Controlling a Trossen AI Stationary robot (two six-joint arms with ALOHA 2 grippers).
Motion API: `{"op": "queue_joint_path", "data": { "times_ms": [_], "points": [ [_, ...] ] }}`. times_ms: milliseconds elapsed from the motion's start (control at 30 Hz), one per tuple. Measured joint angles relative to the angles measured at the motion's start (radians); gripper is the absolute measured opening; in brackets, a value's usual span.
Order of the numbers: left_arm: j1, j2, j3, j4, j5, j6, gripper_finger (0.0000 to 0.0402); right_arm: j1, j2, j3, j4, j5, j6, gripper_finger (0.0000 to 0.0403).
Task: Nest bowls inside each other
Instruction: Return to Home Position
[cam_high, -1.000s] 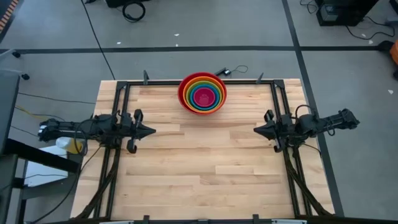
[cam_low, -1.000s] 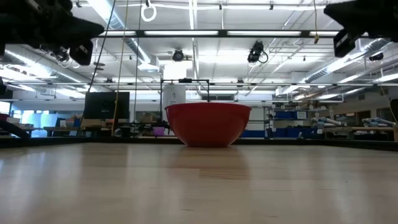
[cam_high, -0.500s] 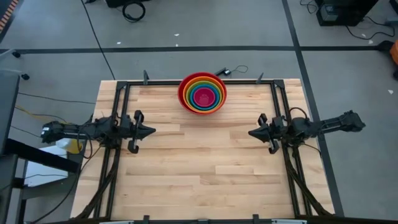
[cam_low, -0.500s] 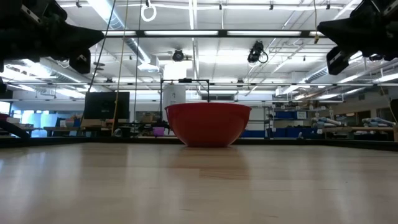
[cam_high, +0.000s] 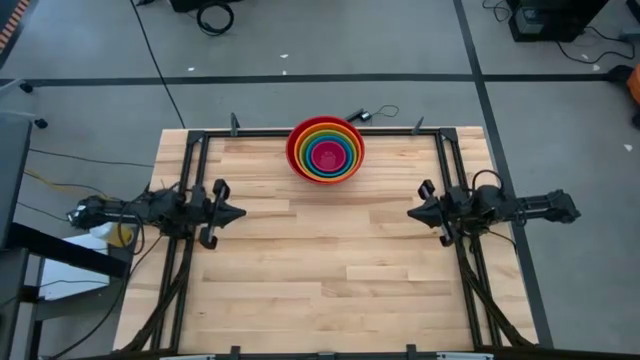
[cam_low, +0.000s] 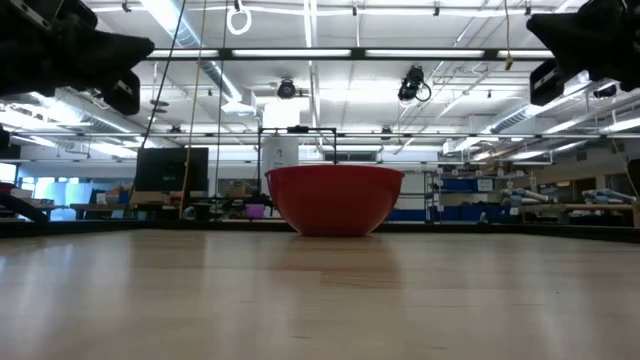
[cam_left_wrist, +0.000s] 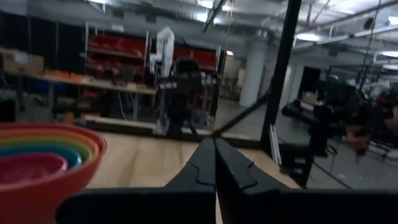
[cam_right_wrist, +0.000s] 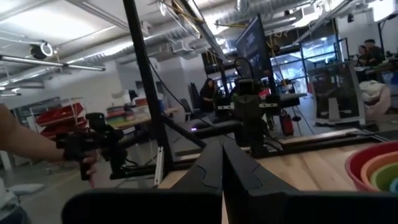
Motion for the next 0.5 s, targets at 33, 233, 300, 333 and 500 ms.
{"op": "queue_joint_path", "data": {
  "times_ms": [33, 233, 300, 333, 500],
  "points": [
    [-0.006, 0.002, 0.0, -0.01, 0.0, -0.002, 0.0, 0.0, -0.02, 0.0, -0.026, 0.0, 0.0, 0.0002],
    [-0.04, 0.007, 0.0, -0.059, -0.003, 0.051, 0.0, 0.0, -0.052, 0.0, -0.132, 0.013, -0.043, 0.0002],
    [-0.043, 0.007, 0.0, -0.06, -0.004, 0.089, 0.0, 0.0, -0.05, -0.001, -0.16, 0.013, -0.044, 0.0002],
    [-0.042, 0.007, 0.0, -0.06, -0.007, 0.107, 0.0, 0.0, -0.05, -0.002, -0.162, 0.013, -0.047, 0.0003],
    [-0.025, 0.007, 0.0, -0.05, -0.057, 0.114, 0.0, 0.0, -0.05, -0.002, -0.148, -0.002, -0.018, 0.0011]
  ]
}}
